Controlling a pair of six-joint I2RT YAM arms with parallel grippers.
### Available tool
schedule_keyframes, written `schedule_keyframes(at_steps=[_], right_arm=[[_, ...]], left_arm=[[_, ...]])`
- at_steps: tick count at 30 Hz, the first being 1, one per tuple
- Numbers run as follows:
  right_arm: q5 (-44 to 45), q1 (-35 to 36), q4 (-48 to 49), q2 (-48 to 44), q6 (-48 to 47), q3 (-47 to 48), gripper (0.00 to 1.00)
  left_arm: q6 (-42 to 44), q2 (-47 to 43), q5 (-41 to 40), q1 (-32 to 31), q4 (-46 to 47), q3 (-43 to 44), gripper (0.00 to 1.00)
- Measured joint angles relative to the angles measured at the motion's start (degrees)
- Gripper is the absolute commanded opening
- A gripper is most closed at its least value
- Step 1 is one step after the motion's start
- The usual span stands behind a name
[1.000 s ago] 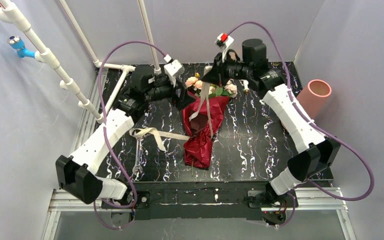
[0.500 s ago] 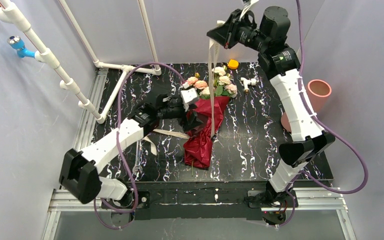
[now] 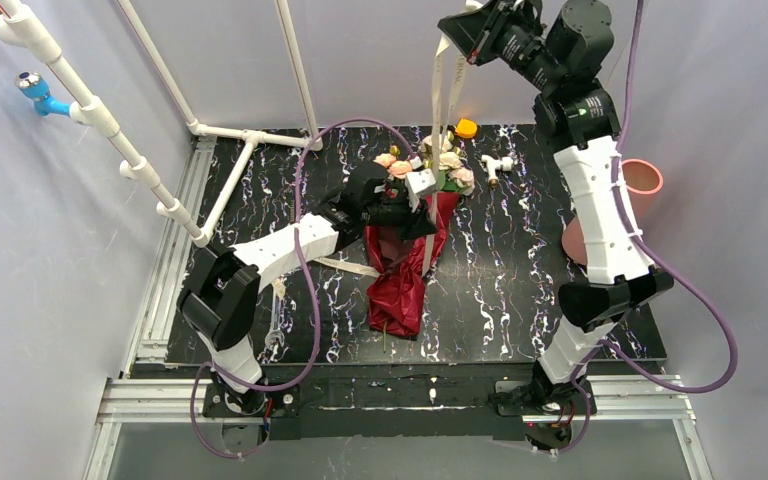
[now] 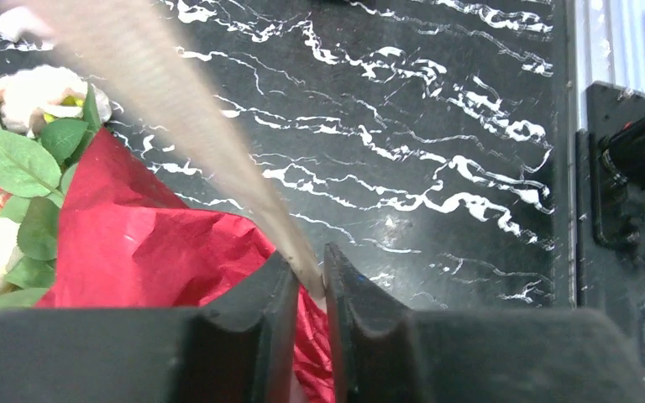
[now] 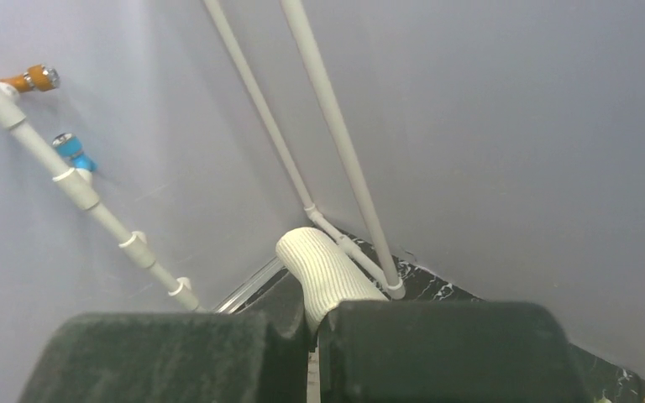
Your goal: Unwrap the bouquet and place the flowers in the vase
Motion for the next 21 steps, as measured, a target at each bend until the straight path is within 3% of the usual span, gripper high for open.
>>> schedule_keyframes(at_steps=[5, 10, 13, 21], right_arm=[[1.07, -4.37, 0.57, -1.05, 1.03, -2.23, 0.01], [-0.04, -9.99, 1.90, -6.19, 0.39, -14.58, 0.01], [-2.82, -10.60, 1.77, -8.87, -1.95, -22.75, 0.01], [-10.03, -10.08, -1.40, -15.26, -11.98, -38.58, 0.32]], left_arm=[[-1.66, -0.33, 0.52, -0.11, 0.46, 0.68, 0.00], [-2.05, -4.13, 0.96, -0.09, -2.51, 3.58, 0.00], [-0.96, -5.88, 1.25, -0.09, -5.99, 10.29, 0.00], [0.42, -6.58, 3.37, 3.08, -14.25, 29.18, 0.00]])
